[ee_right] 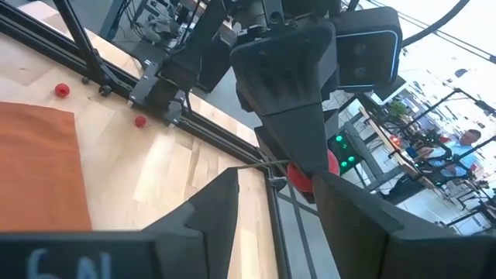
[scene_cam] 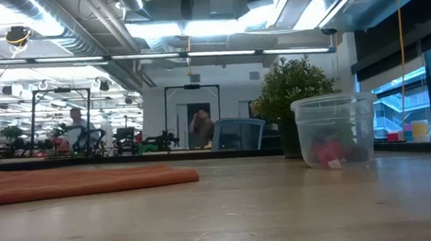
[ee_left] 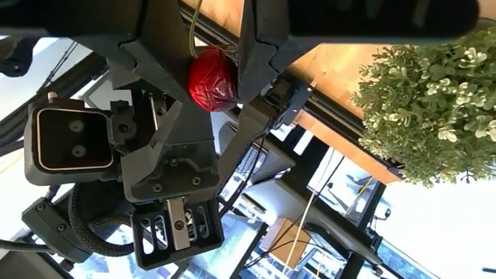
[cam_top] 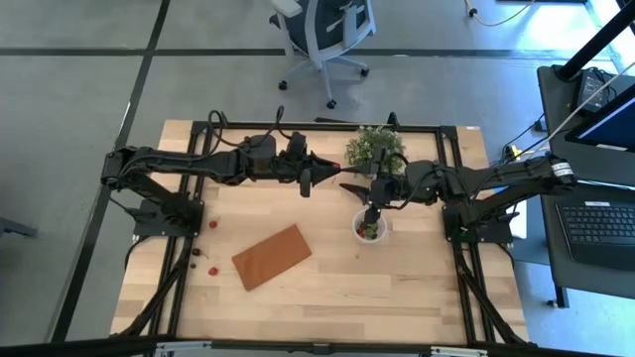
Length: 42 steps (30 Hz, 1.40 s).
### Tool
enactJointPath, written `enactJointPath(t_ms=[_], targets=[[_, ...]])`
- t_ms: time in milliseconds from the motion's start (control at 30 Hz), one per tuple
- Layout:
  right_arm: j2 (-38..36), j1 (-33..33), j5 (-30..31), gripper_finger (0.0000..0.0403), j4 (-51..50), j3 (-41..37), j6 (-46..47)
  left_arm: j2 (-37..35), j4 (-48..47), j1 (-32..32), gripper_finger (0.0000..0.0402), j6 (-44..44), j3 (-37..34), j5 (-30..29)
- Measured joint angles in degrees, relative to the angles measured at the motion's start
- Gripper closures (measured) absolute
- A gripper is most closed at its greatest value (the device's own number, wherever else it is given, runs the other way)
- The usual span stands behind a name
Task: Pick and placing Produce into tupperware
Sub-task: Put the red cherry into the transparent bin
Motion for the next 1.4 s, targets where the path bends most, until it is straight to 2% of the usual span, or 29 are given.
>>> enactJointPath(t_ms=[233, 367, 600, 833, 933, 1400], targets=[[-0.07, 0.75, 5.69, 0.0232, 0.20, 0.07, -0.63, 0.24, -0.84, 1.79, 0.0313, 0.13, -0.02, 0.10], [-0.08, 0.67, 6.35, 0.0232, -0.12, 0.07, -0.59, 0.20, -0.20, 2.40, 0.0313, 0.11, -0.02, 1.10], [-0.09, 0.68, 6.31, 0.0232, 0.65, 0.07, -0.59, 0.13, 0.48, 1.84, 0.0313, 0.07, -0.02, 3.72], [-0.09, 0.66, 4.34, 0.0232, 3.43, 0.07, -0.59, 0.02, 6.65, 0.65, 0.0313, 0.40, -0.02, 7.04], [0.03, 0.66, 2.26, 0.0232, 5.47, 0.07, -0.59, 0.00, 6.96, 0.22, 0.0313, 1.30, -0.02, 7.12], [3.48, 0.46, 0.93, 0.0232, 10.80, 0.11, -0.57, 0.00, 6.67, 0.20, 0.0313, 1.49, -0.08, 8.03]])
